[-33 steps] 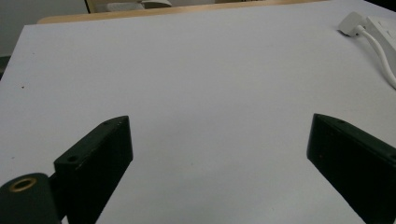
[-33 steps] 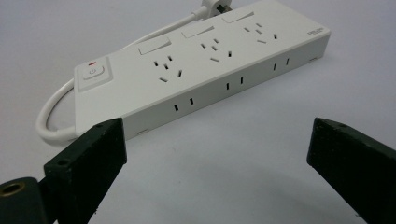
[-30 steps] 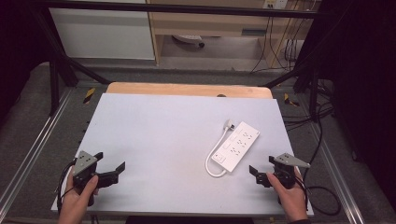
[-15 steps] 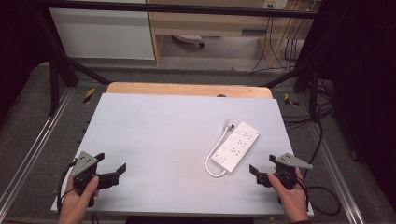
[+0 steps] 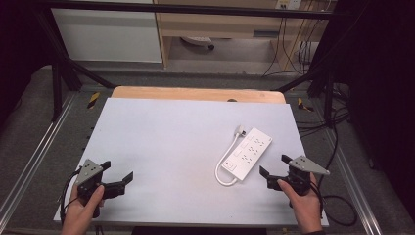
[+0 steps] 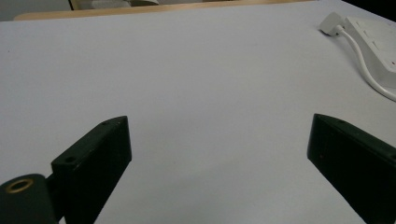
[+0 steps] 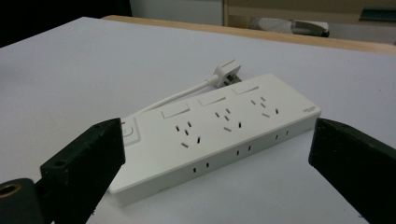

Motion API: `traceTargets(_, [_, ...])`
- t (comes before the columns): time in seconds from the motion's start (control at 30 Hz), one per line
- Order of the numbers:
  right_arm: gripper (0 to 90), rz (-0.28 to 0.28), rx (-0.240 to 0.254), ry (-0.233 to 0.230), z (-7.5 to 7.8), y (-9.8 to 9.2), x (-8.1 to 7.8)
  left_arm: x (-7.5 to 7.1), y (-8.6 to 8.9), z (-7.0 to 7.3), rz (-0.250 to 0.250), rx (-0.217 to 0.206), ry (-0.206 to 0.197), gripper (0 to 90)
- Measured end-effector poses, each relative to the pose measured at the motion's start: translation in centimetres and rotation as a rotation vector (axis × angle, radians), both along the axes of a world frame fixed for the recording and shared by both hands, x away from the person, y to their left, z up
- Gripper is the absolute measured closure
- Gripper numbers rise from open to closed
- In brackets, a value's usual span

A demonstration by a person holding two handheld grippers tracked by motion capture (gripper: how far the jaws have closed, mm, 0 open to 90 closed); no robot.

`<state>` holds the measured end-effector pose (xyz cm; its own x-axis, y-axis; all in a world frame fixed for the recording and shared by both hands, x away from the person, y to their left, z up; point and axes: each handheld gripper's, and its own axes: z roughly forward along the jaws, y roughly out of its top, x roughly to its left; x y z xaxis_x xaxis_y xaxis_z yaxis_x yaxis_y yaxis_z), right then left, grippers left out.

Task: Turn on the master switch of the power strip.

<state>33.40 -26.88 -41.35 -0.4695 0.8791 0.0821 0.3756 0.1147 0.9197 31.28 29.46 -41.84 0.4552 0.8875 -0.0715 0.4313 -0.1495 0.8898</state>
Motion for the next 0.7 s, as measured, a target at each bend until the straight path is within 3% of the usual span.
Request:
traceTargets(0.27, [5.1, -0.009, 0.01, -0.019, 1.3, 0.7, 1.5, 0.1, -0.3, -0.2, -0.01, 0.008, 0.01, 6.4])
traceTargets(0.53, [4.2, 0.034, -0.008, -0.025, 2.6, 2.8, 3.3, 0.2, -0.3, -0.3, -0.01, 0.013, 0.017, 6.4])
traceTargets(0.7, [9.6, 0.046, -0.012, -0.04, 3.1, 3.6, 3.7, 0.3, -0.4, -0.3, -0.005, 0.01, 0.018, 6.4])
